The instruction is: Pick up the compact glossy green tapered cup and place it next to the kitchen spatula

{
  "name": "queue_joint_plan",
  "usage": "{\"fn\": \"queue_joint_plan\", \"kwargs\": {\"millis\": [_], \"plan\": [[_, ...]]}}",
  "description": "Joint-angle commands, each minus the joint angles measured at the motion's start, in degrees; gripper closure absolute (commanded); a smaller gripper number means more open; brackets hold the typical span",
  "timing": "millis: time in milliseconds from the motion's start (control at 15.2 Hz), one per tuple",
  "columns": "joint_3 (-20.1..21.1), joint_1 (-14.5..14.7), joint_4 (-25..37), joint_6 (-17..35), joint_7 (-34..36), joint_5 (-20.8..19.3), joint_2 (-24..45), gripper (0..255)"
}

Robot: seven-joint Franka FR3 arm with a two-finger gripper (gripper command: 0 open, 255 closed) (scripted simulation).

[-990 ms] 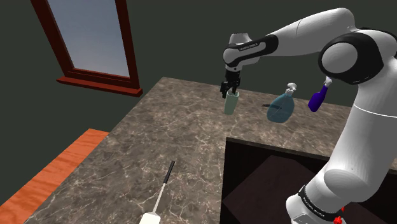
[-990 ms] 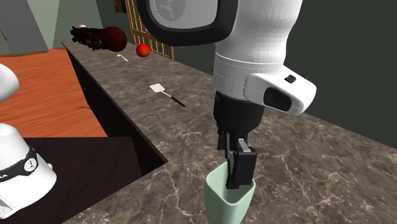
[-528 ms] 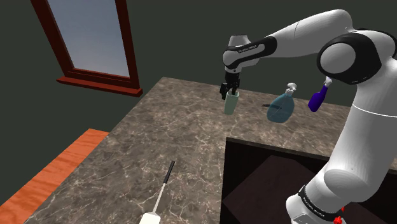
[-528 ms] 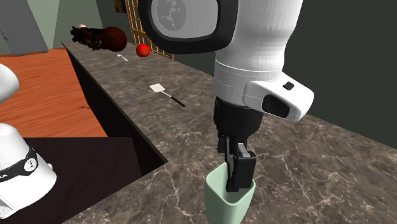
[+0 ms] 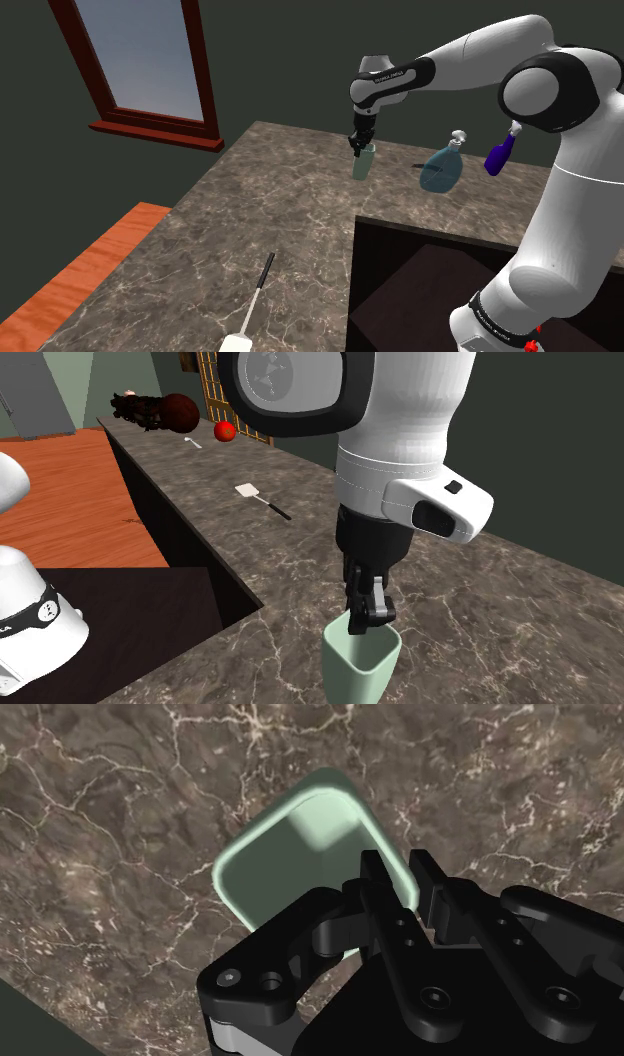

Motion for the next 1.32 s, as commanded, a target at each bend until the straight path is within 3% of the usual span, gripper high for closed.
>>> {"fn": "queue_joint_plan", "kwargs": {"millis": [0,198,1254], "plan": [[0.0,0.0,0.0,0.0,0.0,0.0,0.0,255],[0.0,0.0,0.0,0.0,0.0,0.0,0.0,255],[-0.2,0.1,8.2,-11.3,0.2,-0.5,-3.2,255]]}}
